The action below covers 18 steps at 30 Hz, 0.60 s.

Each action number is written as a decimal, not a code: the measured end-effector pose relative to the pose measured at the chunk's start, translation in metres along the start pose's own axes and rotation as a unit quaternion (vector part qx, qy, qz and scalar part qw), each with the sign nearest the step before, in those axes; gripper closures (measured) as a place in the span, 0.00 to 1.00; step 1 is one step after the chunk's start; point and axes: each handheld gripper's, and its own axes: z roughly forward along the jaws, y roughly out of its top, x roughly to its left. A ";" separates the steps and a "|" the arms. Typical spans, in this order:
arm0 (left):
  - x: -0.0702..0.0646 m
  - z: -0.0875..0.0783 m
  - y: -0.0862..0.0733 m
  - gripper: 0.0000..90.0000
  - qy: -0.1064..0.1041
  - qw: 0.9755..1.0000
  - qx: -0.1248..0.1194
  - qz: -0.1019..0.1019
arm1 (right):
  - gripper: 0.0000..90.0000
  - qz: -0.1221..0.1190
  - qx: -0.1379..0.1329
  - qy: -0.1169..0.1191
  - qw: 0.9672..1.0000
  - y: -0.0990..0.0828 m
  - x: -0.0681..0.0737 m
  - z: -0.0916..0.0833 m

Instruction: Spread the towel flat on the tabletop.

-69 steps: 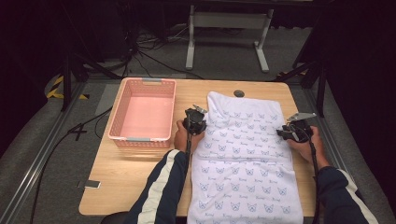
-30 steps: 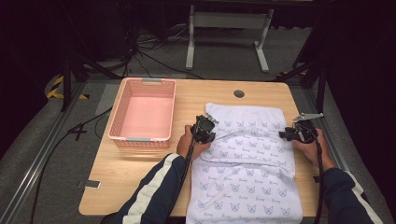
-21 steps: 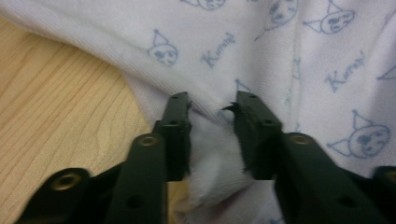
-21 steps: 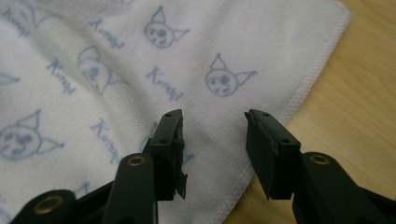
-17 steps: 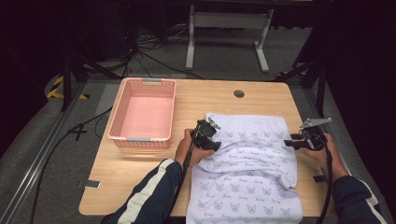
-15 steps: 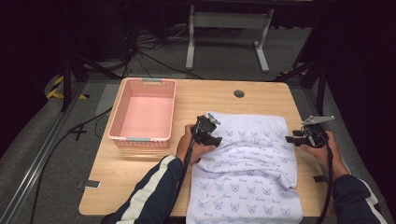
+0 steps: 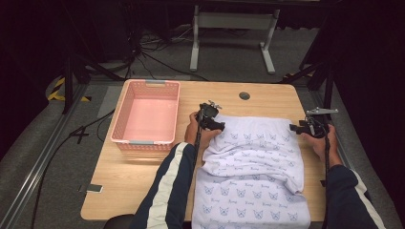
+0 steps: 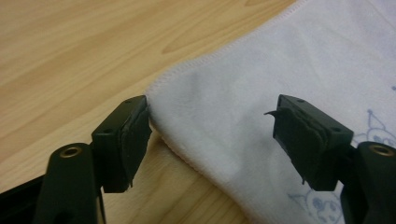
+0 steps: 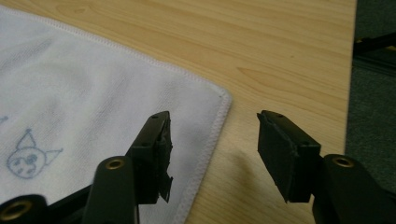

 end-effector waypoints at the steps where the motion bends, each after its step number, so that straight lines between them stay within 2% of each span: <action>1: -0.002 0.002 0.000 0.29 0.010 1.000 0.010 0.010 | 0.48 -0.004 0.000 -0.007 1.000 0.001 0.002 0.003; 2: -0.002 0.004 0.000 0.30 0.019 1.000 0.011 0.014 | 0.48 -0.008 -0.003 -0.010 1.000 0.003 0.003 0.005; 3: -0.001 0.005 0.001 0.29 0.013 1.000 0.009 0.008 | 0.47 -0.005 -0.004 -0.010 1.000 0.004 0.004 0.007; 5: 0.002 0.005 0.001 0.29 0.017 1.000 0.010 0.002 | 0.47 0.002 -0.004 -0.012 1.000 0.006 0.004 0.012; 6: 0.004 0.006 0.000 0.29 0.012 1.000 0.006 0.002 | 0.47 -0.003 -0.002 -0.021 1.000 0.007 0.005 0.015; 7: 0.004 0.006 0.000 0.29 0.012 1.000 0.006 0.002 | 0.46 -0.001 0.007 -0.020 1.000 0.008 0.005 0.018; 8: 0.008 0.004 -0.001 0.29 0.015 1.000 0.005 -0.008 | 0.45 -0.001 0.015 -0.019 1.000 0.009 0.006 0.021; 10: 0.011 0.003 -0.002 0.29 0.017 1.000 0.005 -0.014 | 0.45 -0.003 0.017 -0.020 1.000 0.010 0.006 0.023; 13: 0.019 0.002 -0.004 0.27 0.028 0.999 -0.005 -0.043 | 0.41 0.007 0.022 -0.019 1.000 0.014 0.006 0.027; 14: 0.020 0.002 -0.004 0.27 0.030 0.999 -0.004 -0.041 | 0.40 0.004 0.019 -0.022 1.000 0.014 0.005 0.028; 16: 0.023 0.002 -0.005 0.27 0.031 0.998 -0.008 -0.045 | 0.41 0.013 0.017 -0.010 1.000 0.012 0.003 0.028; 17: 0.022 0.002 -0.005 0.30 0.039 0.998 -0.008 -0.041 | 0.41 0.018 0.013 -0.005 1.000 0.011 0.001 0.028; 18: 0.022 0.002 -0.004 0.34 0.042 0.999 -0.004 -0.034 | 0.42 0.012 0.012 -0.002 1.000 0.010 -0.001 0.028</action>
